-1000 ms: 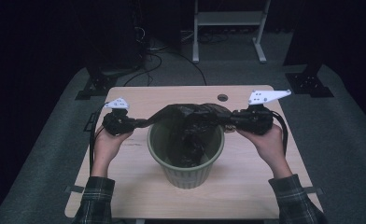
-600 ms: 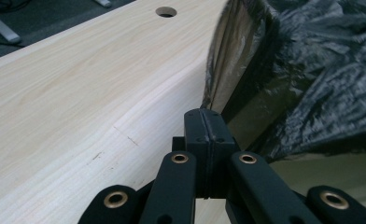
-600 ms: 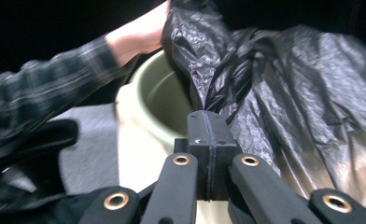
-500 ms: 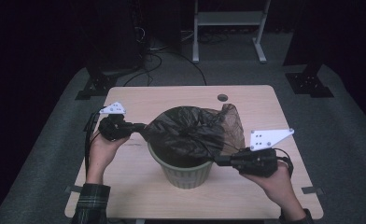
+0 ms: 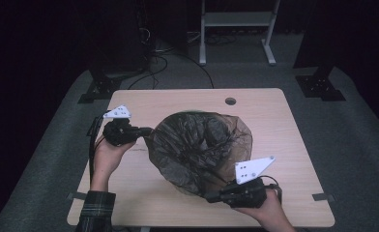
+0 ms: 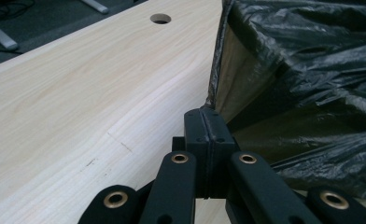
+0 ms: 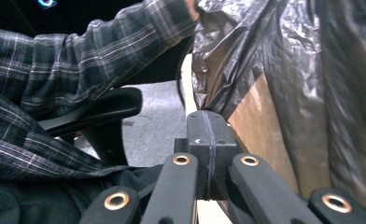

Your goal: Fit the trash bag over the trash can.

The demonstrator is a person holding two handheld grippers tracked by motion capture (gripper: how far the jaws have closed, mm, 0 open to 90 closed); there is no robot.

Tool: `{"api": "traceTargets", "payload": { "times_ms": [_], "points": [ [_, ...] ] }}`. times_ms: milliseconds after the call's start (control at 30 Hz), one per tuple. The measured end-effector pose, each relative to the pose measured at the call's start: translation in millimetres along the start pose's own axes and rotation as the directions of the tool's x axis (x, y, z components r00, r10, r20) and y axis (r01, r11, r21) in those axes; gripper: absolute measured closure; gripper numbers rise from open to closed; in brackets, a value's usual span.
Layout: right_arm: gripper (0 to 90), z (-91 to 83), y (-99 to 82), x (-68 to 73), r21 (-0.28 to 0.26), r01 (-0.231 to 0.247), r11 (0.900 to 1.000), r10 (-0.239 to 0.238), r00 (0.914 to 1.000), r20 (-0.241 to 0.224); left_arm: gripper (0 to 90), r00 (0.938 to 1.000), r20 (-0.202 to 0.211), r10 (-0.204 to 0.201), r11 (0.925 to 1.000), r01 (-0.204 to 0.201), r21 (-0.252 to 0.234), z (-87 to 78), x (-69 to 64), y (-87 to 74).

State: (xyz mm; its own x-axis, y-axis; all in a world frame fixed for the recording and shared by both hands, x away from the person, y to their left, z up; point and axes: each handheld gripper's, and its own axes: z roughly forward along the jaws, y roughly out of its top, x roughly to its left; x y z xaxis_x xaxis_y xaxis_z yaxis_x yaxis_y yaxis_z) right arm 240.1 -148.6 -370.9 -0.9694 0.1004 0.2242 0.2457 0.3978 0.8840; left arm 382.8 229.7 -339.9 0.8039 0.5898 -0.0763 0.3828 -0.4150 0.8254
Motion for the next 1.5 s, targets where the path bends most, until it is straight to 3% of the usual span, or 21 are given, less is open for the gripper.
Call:
{"api": "traceTargets", "payload": {
  "times_ms": [200, 333, 400, 433, 500, 567, 633, 667, 767, 933, 1033, 1133, 1167, 1200, 1267, 1367, 1500],
  "points": [
    [90.0, 27.0, 0.3, 1.5, 0.045, 0.008, 0.9989, -0.007, 0.9994, -0.034, 90.0, 0.9999, -0.005, -0.015, 0.9999, 0.015, 0.0, 1.7, 6.0, 0.5],
    [90.0, 29.5, -4.9, -3.4, 0.042, -0.016, 0.999, 0.017, 0.9991, -0.038, 90.0, 0.9999, 0.003, -0.013, 0.9996, 0.013, 0.026, 11.6, 6.3, -0.2],
    [90.0, 30.3, -7.7, -4.8, 0.057, -0.023, 0.9981, 0.025, 0.9988, -0.041, 90.0, 0.9985, -0.054, 0.006, 0.9975, -0.002, 0.071, 15.9, 5.8, -0.2],
    [90.0, 32.6, -9.0, -4.6, 0.084, -0.018, 0.9963, 0.021, 0.999, -0.04, 90.0, 0.9986, -0.053, 0.001, 0.997, 0.003, 0.078, 17.7, 7.4, -1.2],
    [90.0, 36.8, -12.3, -3.3, 0.104, -0.02, 0.9944, 0.025, 0.9988, -0.043, 90.0, 0.9995, -0.018, -0.025, 0.9986, 0.026, 0.047, 19.4, 9.9, -3.1],
    [90.0, 38.3, -15.1, -2.3, 0.107, -0.019, 0.994, 0.025, 0.9985, -0.049, 90.0, 0.9991, -0.042, -0.012, 0.998, 0.015, 0.061, 20.6, 8.9, -1.6],
    [88.5, 35.2, -15.9, -3.4, 0.103, -0.022, 0.9944, 0.027, 0.9986, -0.046, 90.0, 0.9994, -0.035, -0.01, 0.9981, 0.012, 0.061, 22.3, 8.8, -0.6],
    [77.6, 31.7, -15.2, -3.4, 0.091, -0.016, 0.9957, 0.02, 0.9992, -0.036, 90.0, 0.9993, -0.037, -0.007, 0.998, 0.009, 0.063, 23.1, 8.6, -0.2],
    [71.2, 15.4, -9.2, 0.5, 0.061, -0.006, 0.9981, 0.006, 0.9999, -0.011, 90.0, 0.9995, -0.032, -0.006, 0.9986, 0.008, 0.052, 24.5, 8.8, 0.3],
    [70.0, -21.9, 10.1, 14.3, -0.008, 0.052, 0.9986, -0.051, 0.997, 0.058, 89.9, 0.9997, -0.022, -0.01, 0.9991, 0.011, 0.041, 26.2, 8.0, 0.7],
    [67.0, -47.0, 25.5, 15.1, -0.069, 0.086, 0.994, -0.074, 0.9843, 0.16, 89.9, 0.9998, -0.018, -0.008, 0.9994, 0.009, 0.034, 26.5, 7.0, 1.6],
    [64.1, -70.5, 40.9, 0.8, -0.113, 0.074, 0.9908, -0.041, 0.961, 0.274, 89.9, 0.9998, -0.019, -0.006, 0.9995, 0.007, 0.03, 26.1, 7.2, 2.9],
    [63.8, -76.0, 44.0, -3.8, -0.126, 0.073, 0.9894, -0.031, 0.9511, 0.307, 89.9, 0.9998, -0.019, -0.007, 0.9995, 0.008, 0.031, 25.9, 7.8, 3.4],
    [63.8, -84.5, 48.8, -13.2, -0.139, 0.071, 0.9878, -0.017, 0.9342, 0.356, 89.9, 0.9998, -0.018, -0.008, 0.9996, 0.009, 0.028, 25.9, 8.2, 3.7],
    [62.7, -95.7, 55.1, -29.5, -0.162, 0.057, 0.9852, 0.015, 0.9096, 0.415, 89.9, 0.9998, -0.017, -0.009, 0.9996, 0.009, 0.026, 25.5, 8.7, 4.6],
    [61.2, -105.7, 61.5, -52.6, -0.183, 0.026, 0.9828, 0.062, 0.8843, 0.463, 89.9, 0.9999, -0.013, -0.011, 0.9998, 0.011, 0.018, 25.3, 9.1, 5.1],
    [57.5, -107.1, 60.8, -83.1, -0.188, -0.055, 0.9806, 0.139, 0.8744, 0.465, 89.9, 0.9997, -0.002, -0.026, 0.9997, 0.026, 0.005, 23.8, 10.9, 4.8]
  ]
}}
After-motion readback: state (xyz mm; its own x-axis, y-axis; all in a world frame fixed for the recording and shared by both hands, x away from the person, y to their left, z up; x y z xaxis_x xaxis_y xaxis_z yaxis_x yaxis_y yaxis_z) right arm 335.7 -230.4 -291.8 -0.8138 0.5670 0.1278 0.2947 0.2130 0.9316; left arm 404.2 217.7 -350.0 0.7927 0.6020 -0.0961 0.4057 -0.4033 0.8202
